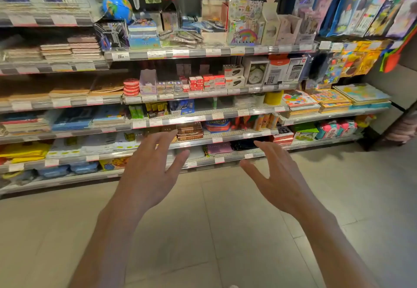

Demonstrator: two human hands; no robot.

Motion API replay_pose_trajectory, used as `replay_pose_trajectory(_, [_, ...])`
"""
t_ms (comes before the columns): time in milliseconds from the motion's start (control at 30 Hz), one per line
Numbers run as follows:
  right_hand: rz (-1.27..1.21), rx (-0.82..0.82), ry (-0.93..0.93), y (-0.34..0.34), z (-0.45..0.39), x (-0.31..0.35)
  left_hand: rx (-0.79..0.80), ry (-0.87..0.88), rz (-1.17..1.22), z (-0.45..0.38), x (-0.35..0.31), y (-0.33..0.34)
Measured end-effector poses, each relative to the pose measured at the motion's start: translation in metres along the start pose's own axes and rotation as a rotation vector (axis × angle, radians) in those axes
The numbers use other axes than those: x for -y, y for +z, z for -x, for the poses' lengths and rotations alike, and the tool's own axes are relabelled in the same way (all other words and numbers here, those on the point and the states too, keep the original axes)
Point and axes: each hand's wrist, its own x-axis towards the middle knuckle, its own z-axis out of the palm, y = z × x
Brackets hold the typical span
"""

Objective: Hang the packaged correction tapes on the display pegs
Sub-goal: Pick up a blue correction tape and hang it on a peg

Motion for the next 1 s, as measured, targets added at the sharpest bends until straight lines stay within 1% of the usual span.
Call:
replay_pose_trajectory(233, [-0.027,-0.002,-0.013,0.007,-0.076,-0.024,0.002,0.024,-0.037,-0.077,0.0,0.032])
replay_pose_trajectory(333, [-0.054,-0.006,-0.032,0.003,-0.125,-0.039,-0.016,0.007,-0.079,-0.123,-0.011,0.039])
replay_pose_trajectory(533, [-0.075,-0.043,-0.1,-0.019,-0.234,-0.062,-0.109,-0.031,-0.088,-0.217,-0.034,0.041])
replay_pose_trajectory(600, [-0.073,-0.047,-0.103,-0.022,-0.266,-0.065,-0.106,-0.028,-0.102,-0.244,-0.036,0.044])
replay_pose_trajectory(800, [-0.077,-0.036,-0.117,-0.011,-0.351,-0.071,-0.123,-0.034,-0.109,-0.32,-0.029,0.056])
replay_pose_trajectory(1000, [-0.064,-0.034,-0.116,0.011,-0.437,-0.07,-0.13,-0.015,-0.087,-0.409,0.004,0.07])
